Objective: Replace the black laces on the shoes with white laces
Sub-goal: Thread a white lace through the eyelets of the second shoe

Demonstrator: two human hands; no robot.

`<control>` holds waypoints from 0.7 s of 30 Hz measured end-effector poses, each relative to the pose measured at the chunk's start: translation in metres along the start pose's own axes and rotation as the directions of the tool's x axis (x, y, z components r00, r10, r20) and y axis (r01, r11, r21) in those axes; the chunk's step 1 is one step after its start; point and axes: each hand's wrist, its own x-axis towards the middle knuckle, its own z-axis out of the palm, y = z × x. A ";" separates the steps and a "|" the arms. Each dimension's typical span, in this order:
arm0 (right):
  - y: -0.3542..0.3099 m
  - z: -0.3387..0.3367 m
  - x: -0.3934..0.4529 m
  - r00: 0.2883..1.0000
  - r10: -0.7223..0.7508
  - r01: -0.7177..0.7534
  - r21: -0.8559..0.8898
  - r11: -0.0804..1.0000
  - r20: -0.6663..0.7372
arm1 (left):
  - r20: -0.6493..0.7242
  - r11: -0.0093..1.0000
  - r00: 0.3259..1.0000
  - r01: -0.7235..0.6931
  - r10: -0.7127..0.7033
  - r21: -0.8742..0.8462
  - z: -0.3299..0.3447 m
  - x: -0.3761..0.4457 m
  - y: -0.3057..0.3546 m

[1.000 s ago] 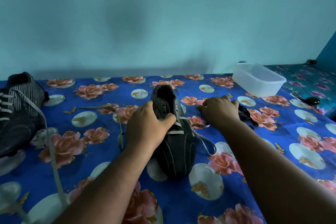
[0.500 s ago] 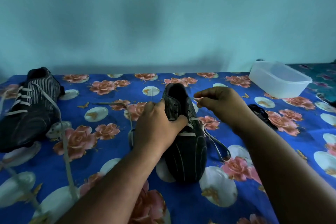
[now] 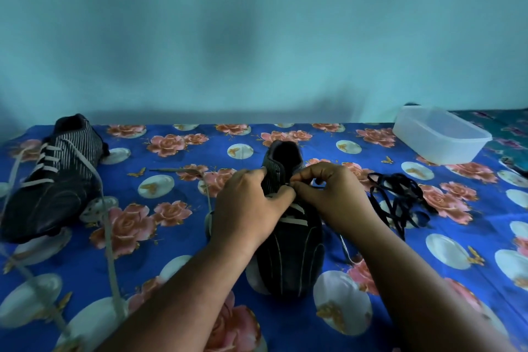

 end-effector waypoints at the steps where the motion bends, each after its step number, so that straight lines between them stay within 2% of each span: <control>1: 0.000 0.002 0.001 1.000 -0.021 0.021 -0.040 0.999 -0.008 | 0.003 1.000 1.000 -0.003 0.003 -0.008 -0.001 0.000 0.000; 5: -0.001 0.002 -0.001 0.999 -0.045 0.046 -0.046 0.998 0.020 | 0.048 0.999 0.999 -0.013 0.015 -0.044 0.000 0.002 -0.007; 9: 0.001 0.004 -0.001 0.997 -0.008 0.009 -0.012 1.000 0.079 | 0.071 0.998 0.997 -0.015 0.019 -0.066 0.000 0.003 -0.011; 14: 0.003 0.014 -0.003 1.000 -0.001 0.003 -0.044 0.999 0.031 | 0.048 0.998 0.998 -0.043 0.046 -0.052 -0.001 0.002 -0.010; 21: 0.006 0.014 0.000 0.993 -0.108 0.107 -0.016 0.994 -0.043 | 0.038 0.992 0.995 -0.090 0.094 -0.090 -0.006 0.008 -0.016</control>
